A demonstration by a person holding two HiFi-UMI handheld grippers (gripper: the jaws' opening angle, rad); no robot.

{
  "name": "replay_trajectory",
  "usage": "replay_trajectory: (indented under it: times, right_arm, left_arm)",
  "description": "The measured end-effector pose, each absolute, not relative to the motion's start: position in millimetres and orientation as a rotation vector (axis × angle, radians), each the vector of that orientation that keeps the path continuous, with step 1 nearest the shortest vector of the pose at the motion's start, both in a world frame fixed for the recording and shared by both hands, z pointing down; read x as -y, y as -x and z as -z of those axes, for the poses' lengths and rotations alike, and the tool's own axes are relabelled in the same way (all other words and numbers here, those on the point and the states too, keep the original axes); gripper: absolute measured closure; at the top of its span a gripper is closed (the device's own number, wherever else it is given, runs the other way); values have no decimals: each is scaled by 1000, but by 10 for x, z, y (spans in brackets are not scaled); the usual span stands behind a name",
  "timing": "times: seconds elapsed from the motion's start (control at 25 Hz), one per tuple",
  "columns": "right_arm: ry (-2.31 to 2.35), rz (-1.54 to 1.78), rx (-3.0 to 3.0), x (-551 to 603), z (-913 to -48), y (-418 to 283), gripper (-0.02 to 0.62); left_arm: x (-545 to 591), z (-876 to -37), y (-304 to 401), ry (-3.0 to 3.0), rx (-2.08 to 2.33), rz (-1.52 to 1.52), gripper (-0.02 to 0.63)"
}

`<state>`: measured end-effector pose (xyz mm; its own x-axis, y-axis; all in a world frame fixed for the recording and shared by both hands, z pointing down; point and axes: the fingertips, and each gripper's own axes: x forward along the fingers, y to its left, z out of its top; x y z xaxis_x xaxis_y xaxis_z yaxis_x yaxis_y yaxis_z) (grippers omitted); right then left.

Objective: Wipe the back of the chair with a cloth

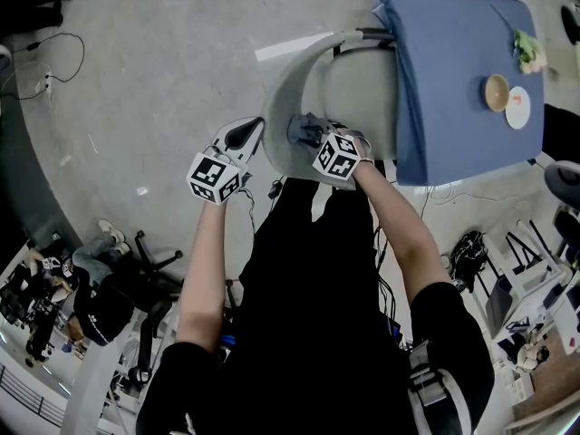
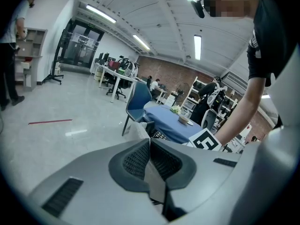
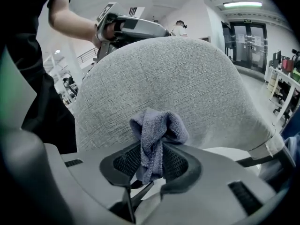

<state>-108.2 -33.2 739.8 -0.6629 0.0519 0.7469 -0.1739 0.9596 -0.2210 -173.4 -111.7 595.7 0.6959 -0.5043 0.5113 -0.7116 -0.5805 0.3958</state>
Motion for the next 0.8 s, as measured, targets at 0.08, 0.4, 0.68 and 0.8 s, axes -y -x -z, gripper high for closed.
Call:
replay_trajectory:
  times: [0.08, 0.4, 0.68, 0.8]
  right_arm:
    - [-67, -347, 2268, 267, -7404, 1074, 456]
    - [25, -317, 2240, -22, -7456, 980, 456]
    - [121, -344, 2168, -471, -7614, 697, 456]
    - [131, -359, 2141, -606, -7696, 567, 456]
  left_arm:
    - [1119, -5957, 1738, -2317, 927, -459, 581]
    - [1111, -5959, 1760, -2312, 935, -434, 581]
    - [1112, -5954, 1762, -2309, 952, -417, 580]
    - [1114, -5968, 1761, -2311, 953, -418, 580]
